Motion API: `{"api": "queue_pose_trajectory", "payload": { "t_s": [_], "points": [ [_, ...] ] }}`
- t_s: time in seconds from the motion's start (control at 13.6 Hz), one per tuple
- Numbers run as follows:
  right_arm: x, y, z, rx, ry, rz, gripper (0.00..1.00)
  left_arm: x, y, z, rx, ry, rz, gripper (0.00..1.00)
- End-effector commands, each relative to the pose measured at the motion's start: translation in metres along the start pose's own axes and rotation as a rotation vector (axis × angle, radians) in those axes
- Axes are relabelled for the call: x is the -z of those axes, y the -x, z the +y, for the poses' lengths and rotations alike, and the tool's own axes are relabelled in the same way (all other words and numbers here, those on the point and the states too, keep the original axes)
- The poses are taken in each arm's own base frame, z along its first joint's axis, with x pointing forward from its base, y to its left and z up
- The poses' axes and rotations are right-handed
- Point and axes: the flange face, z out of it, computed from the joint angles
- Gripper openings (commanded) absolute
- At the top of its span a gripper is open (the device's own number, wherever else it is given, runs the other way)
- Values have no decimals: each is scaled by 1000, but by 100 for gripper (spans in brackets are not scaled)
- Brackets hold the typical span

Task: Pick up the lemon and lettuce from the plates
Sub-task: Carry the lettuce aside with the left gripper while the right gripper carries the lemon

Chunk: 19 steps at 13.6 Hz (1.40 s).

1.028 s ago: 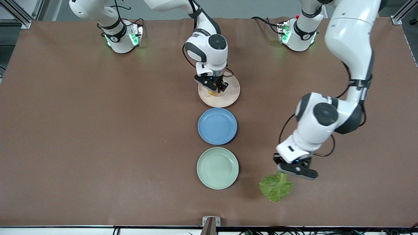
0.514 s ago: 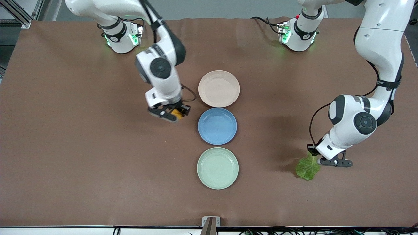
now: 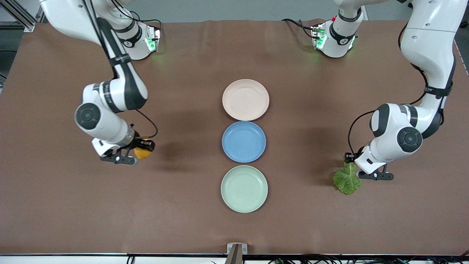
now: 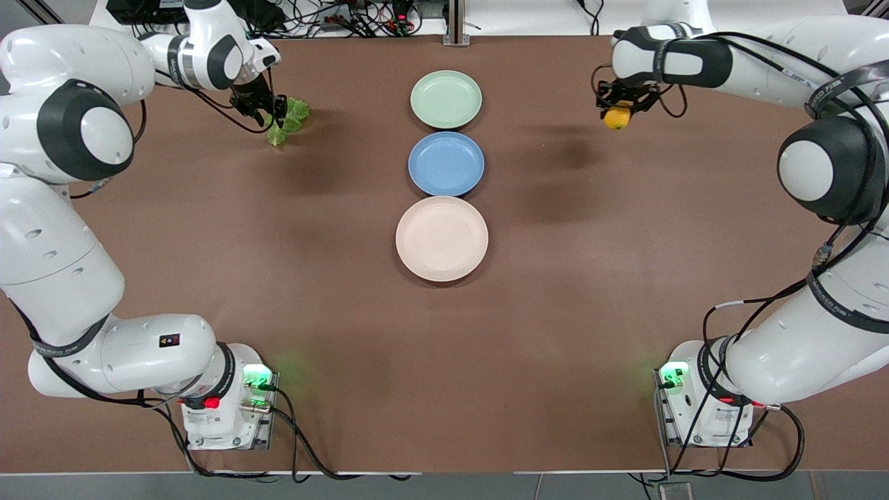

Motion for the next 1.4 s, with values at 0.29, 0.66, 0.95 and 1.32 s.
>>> {"api": "queue_pose_trajectory", "payload": {
  "t_s": [0.29, 0.66, 0.95, 1.32],
  "points": [
    [-57, -35, 69, 108, -8, -7, 1, 125, 22, 0, 108, -62, 54, 100],
    [-80, -39, 79, 139, -4, -1, 1, 196, 33, 16, 104, -71, 16, 100],
    [-95, -41, 83, 152, -2, 13, 1, 263, 36, 9, 161, -53, 15, 100],
    [-96, -48, 83, 155, -1, 24, 1, 319, 57, -3, 183, -68, 42, 100]
  ]
}}
